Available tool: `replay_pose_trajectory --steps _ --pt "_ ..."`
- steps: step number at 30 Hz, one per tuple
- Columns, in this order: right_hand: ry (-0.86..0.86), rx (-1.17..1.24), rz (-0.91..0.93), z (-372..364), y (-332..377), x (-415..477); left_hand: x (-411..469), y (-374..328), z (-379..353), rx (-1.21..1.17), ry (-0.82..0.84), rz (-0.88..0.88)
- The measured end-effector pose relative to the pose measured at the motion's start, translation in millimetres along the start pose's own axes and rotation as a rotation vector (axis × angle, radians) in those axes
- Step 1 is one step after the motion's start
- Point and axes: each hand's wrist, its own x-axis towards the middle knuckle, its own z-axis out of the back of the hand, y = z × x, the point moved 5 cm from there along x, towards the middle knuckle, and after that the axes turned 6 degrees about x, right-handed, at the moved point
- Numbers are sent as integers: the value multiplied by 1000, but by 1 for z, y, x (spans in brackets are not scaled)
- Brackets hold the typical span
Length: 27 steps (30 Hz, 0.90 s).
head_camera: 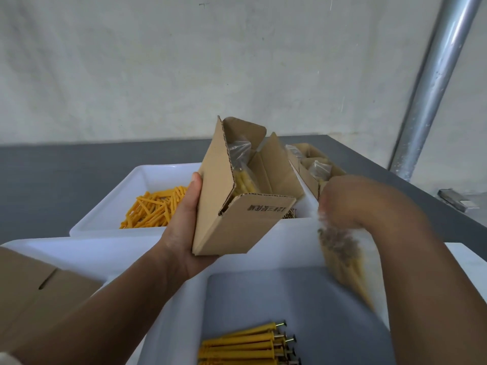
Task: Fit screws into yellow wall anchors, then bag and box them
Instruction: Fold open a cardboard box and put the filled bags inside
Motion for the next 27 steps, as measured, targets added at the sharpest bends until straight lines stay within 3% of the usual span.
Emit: replay_pose_trajectory --steps 5,9,14,17,21,24,27 --pt "54 223 321 6 40 -18 -1 0 3 -87 66 -16" --pt "-7 281 421 -1 73 -23 -2 5 15 -126 15 47" --pt "-87 370 381 -11 79 -21 -3 5 14 -176 63 65" --pt "-129 441 376 -9 76 -21 -9 -2 -6 -112 252 25" --pt "-162 466 360 -10 73 -16 -3 3 -3 -105 148 18" --pt "-395 381 394 6 63 -16 1 -1 3 -118 41 -3" --pt "-426 301 264 20 44 -14 -1 0 4 -88 3 25"
